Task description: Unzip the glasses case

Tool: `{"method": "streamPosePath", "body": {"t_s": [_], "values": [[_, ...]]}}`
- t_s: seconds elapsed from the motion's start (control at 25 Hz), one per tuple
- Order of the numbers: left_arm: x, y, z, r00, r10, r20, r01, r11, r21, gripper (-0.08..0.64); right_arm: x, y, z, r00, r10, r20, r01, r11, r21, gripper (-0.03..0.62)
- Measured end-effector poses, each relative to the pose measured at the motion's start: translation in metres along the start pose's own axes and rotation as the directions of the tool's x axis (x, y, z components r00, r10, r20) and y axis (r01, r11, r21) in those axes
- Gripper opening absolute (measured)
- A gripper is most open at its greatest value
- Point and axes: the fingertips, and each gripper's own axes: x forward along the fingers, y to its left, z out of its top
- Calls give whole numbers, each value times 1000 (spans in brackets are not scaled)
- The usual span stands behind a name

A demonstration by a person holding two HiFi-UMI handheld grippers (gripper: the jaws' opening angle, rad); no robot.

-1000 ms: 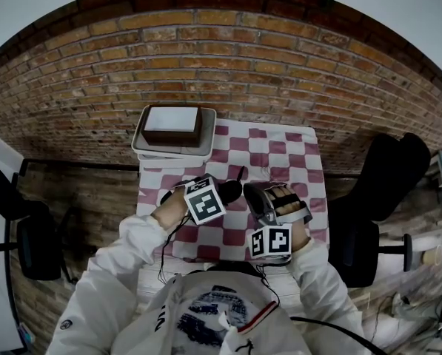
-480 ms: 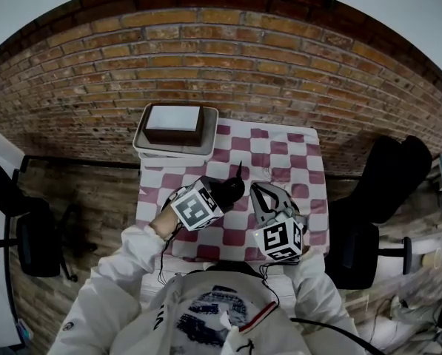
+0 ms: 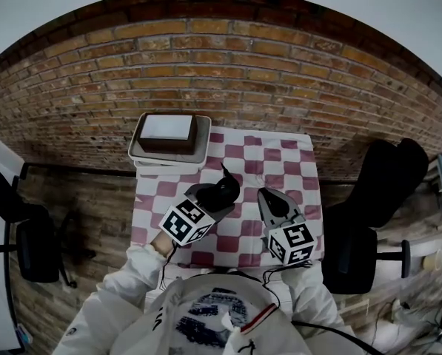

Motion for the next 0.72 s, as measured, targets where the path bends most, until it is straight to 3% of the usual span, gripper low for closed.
{"method": "streamPosePath", "body": {"t_s": [0.24,0.44,0.72], "values": [[-12,-4,28,986,50,158,-37,996,-85,247,-14,-8,15,999,-4,47,1,998,62,17],[-20,-2,42,951,128,281,-92,986,-136,249,-26,-12,27,996,-5,94,-4,996,91,17],[-22,0,52,914,212,347,-157,971,-182,249,-33,-22,28,990,5,138,-22,992,124,17]]}}
